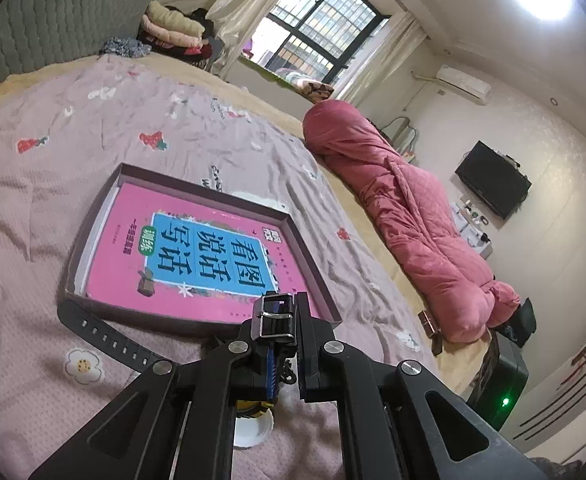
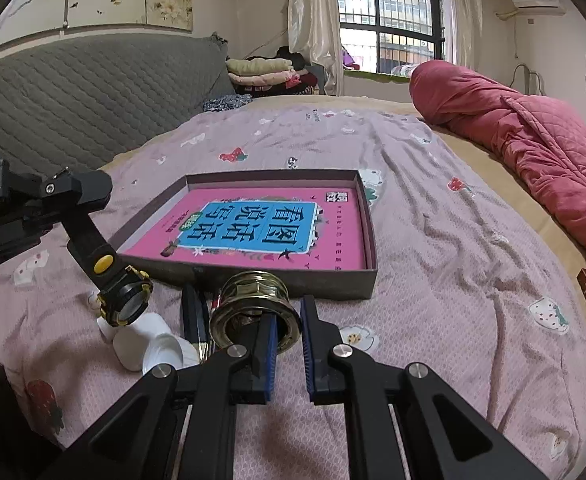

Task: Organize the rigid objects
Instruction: 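Lift the watch with the left tool while the right tool carries the brass cylinder toward the box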

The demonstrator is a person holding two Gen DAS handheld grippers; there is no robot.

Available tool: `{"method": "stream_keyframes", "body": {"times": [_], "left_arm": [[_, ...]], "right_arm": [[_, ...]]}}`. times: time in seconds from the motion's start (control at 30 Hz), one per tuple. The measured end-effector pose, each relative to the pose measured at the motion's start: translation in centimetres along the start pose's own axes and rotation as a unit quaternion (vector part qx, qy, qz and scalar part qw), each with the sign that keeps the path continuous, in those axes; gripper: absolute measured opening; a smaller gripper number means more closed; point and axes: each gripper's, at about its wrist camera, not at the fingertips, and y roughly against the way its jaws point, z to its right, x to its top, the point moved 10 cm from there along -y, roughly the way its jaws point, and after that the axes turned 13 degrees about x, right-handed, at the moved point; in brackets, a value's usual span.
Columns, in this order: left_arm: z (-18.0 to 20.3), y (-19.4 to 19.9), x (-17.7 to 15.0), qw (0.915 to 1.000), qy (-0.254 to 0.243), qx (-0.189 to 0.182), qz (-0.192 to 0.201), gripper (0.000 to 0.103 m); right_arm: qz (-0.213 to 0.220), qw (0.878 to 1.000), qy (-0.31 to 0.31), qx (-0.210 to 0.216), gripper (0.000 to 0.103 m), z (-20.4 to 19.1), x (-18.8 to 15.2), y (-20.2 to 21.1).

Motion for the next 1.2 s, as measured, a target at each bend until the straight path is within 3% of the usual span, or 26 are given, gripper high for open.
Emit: {"method": "stream_keyframes", "body": {"times": [0.47, 1.0, 1.2], "left_arm": [[-0.9, -0.2, 1.9, 0.9996, -0.004, 0.016, 0.024, 0.007], [-3.8, -2.4, 3.5, 0.9988, 0.024, 0.041, 0.008, 0.007], [-3.8, -3.2, 4.1, 0.9987, 0.012, 0.049, 0.007, 0.007]], "right_arm": [[0.025, 1.0, -0.003, -0.006, 0.011, 0.6, 2.6, -0.1], [0.04, 0.999, 0.007, -0.011, 0.011, 1.4, 5.0, -1.6], [0.044, 0.999, 0.011, -0.011, 0.011, 1.5, 5.7, -2.2]]}}
